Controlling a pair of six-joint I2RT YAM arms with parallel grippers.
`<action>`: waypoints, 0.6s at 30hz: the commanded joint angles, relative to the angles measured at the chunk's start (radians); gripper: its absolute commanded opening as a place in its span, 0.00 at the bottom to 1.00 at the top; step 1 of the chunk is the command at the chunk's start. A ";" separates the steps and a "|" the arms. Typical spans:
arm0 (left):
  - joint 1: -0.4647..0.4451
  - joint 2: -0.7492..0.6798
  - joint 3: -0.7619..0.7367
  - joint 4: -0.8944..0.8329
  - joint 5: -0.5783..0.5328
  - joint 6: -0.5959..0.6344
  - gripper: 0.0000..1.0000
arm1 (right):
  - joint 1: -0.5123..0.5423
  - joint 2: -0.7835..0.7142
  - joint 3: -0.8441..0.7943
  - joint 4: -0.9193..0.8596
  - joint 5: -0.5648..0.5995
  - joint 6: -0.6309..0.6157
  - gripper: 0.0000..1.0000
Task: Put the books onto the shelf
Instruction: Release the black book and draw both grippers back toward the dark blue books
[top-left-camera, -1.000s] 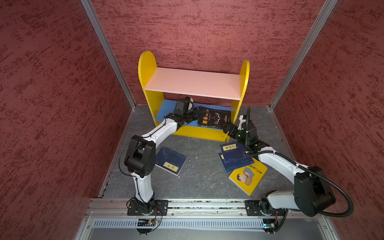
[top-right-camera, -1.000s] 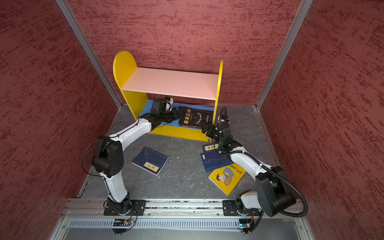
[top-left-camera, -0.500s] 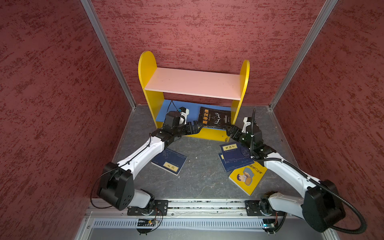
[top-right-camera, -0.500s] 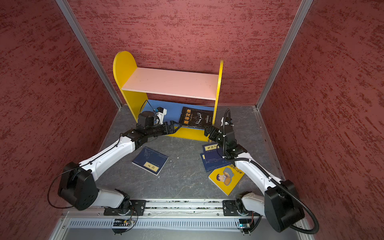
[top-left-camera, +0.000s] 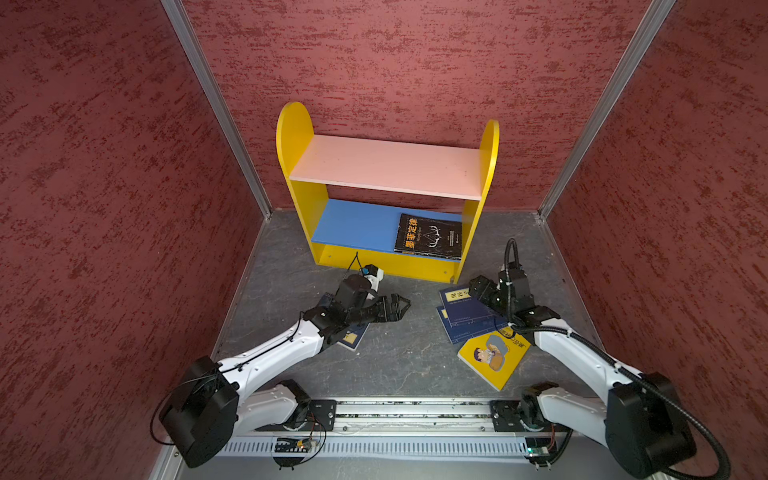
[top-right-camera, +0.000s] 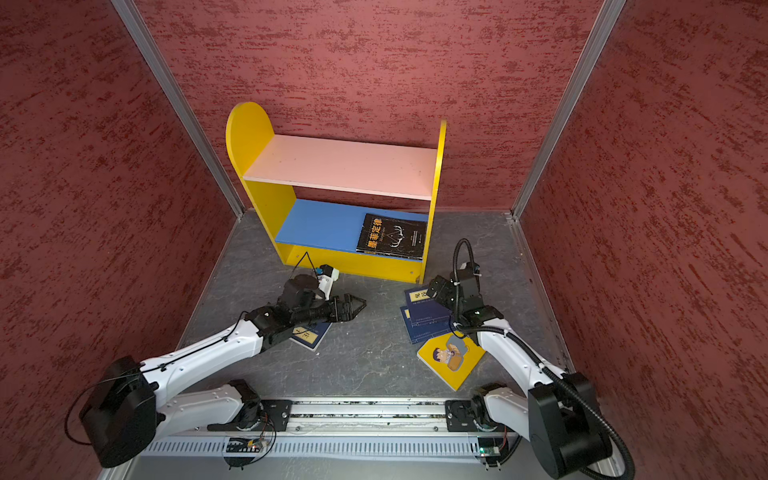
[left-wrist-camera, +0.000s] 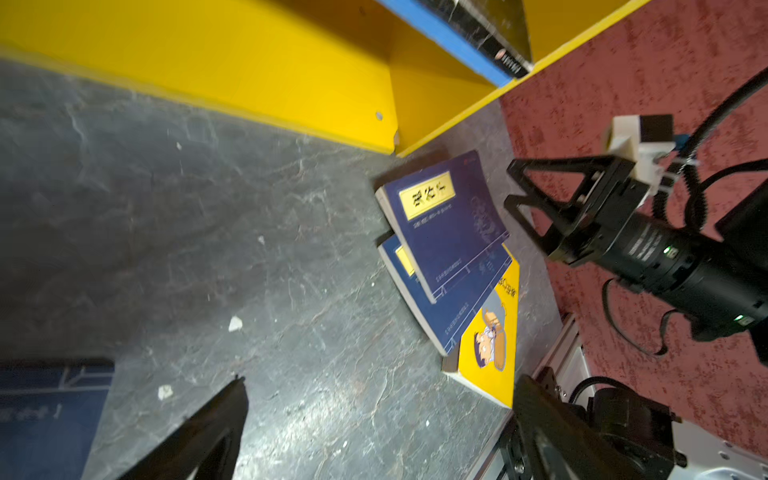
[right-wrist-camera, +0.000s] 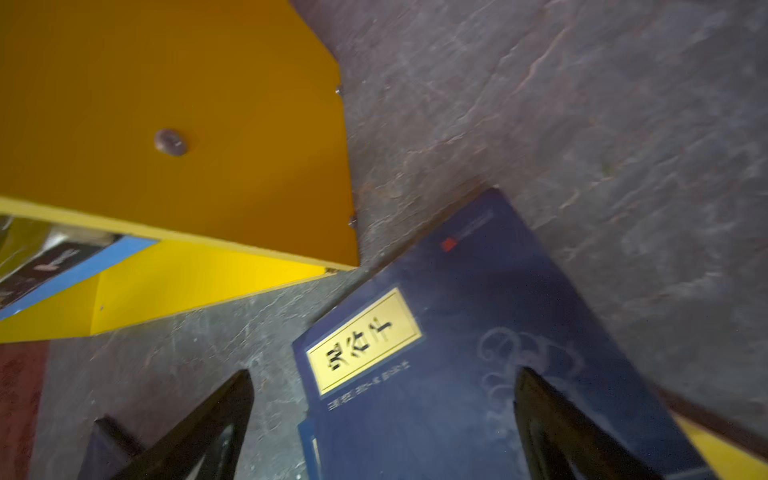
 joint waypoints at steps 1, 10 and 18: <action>-0.039 0.006 -0.016 0.066 -0.085 -0.069 0.99 | -0.070 0.009 0.001 -0.028 0.025 -0.063 0.99; -0.085 0.084 0.024 0.003 -0.088 -0.047 0.99 | -0.190 0.202 0.097 -0.087 -0.039 -0.192 0.98; -0.102 0.224 0.080 0.028 -0.024 -0.069 0.99 | -0.195 0.292 0.118 -0.049 -0.138 -0.258 0.91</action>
